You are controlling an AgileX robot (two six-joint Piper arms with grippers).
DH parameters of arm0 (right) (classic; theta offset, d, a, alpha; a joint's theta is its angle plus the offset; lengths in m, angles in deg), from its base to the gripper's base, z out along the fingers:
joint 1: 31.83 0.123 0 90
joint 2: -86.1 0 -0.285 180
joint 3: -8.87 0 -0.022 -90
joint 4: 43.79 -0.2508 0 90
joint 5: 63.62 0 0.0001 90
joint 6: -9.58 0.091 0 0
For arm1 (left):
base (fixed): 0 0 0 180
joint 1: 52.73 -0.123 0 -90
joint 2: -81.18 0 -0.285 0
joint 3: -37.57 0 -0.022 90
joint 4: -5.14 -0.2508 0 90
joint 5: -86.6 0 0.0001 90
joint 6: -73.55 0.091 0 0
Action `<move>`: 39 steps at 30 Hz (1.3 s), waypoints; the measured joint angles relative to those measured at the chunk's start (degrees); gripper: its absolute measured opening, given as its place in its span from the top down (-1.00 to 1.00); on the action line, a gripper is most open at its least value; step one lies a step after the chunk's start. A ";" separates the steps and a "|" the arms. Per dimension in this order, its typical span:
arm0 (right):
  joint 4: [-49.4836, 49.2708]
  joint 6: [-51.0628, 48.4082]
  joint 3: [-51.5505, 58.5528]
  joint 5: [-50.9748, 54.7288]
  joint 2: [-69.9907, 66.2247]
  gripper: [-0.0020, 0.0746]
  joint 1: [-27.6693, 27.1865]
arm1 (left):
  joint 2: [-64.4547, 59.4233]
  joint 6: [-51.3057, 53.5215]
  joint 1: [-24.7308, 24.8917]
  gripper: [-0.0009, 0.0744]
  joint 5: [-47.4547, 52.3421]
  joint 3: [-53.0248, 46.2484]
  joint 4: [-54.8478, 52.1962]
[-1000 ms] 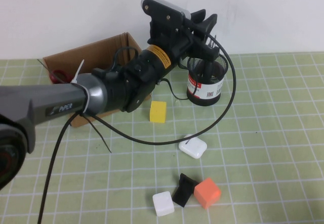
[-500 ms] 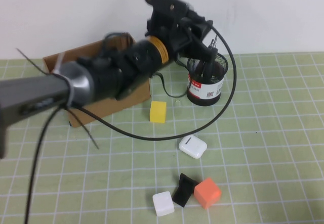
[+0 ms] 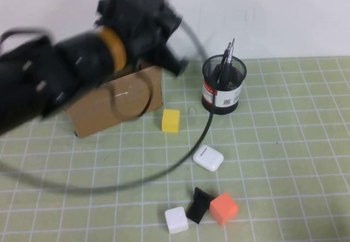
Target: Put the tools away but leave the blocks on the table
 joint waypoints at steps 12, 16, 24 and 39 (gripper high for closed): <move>0.00 0.00 0.00 0.00 0.00 0.97 -0.29 | 24.20 0.00 0.00 0.98 -0.66 -26.08 -0.13; 0.00 0.03 0.00 0.00 0.00 0.97 -0.29 | 32.72 0.00 0.00 0.98 -0.79 -30.36 -0.13; 0.00 0.03 0.00 0.00 0.00 0.97 -0.29 | 51.29 -3.30 0.00 0.98 2.49 -37.43 -0.01; 0.00 0.03 0.00 0.00 0.00 0.97 -0.29 | 63.45 -10.45 0.00 0.98 12.14 -40.65 0.33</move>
